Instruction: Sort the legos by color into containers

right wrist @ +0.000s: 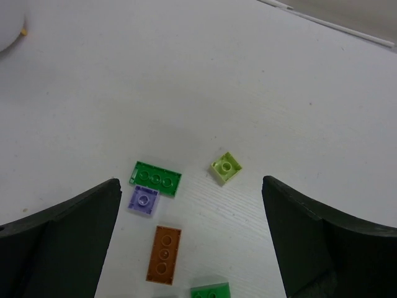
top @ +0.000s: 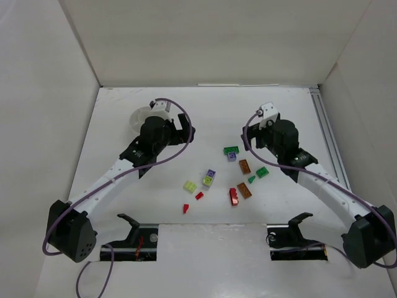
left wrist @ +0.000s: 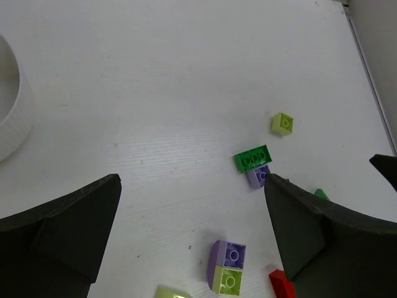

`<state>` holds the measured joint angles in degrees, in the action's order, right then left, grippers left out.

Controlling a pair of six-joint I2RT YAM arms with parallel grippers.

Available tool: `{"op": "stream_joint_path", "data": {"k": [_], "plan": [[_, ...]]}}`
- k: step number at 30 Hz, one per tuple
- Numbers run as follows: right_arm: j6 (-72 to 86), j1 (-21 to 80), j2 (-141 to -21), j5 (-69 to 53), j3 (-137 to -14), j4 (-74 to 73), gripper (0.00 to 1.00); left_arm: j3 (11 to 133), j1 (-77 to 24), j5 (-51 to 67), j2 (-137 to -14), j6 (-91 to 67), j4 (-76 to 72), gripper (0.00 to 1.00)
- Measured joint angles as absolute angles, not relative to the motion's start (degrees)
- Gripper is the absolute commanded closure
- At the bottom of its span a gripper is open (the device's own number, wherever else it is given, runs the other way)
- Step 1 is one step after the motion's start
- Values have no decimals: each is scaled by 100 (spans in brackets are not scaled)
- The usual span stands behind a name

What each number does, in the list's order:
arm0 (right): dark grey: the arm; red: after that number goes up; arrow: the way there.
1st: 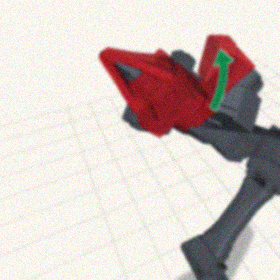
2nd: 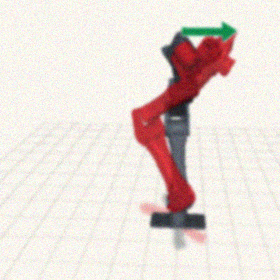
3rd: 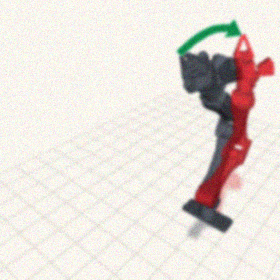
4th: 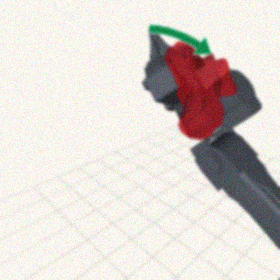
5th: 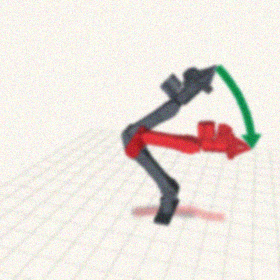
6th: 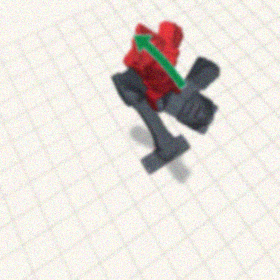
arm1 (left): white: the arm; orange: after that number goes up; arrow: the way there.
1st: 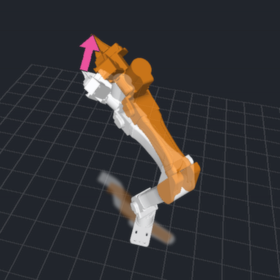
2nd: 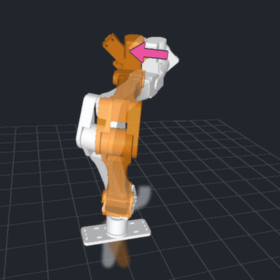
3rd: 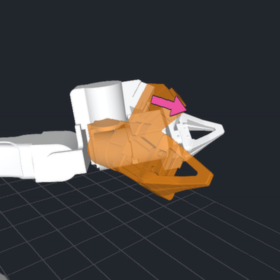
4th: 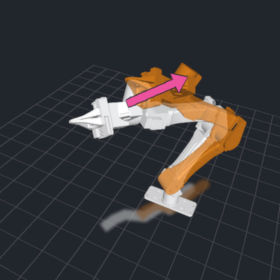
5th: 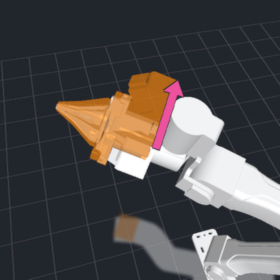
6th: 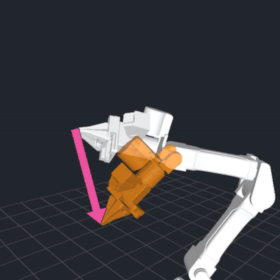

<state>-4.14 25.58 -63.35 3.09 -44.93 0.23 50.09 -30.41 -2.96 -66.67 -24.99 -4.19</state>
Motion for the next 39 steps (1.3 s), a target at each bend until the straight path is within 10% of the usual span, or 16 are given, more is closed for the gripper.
{"op": "stream_joint_path", "data": {"k": [12,23,39], "plan": [[353,2355,-7234,1192,-4683,-239,0,4858,-3039,-255,-6667,-2440,-331,1],[1345,1909,-9802,738,-6001,-513,18,4759,-3039,-237,-6702,-2438,-314,1],[2167,1909,-10551,1203,-6525,-840,44,4720,-3039,-123,-6914,-2436,-357,1]]}}
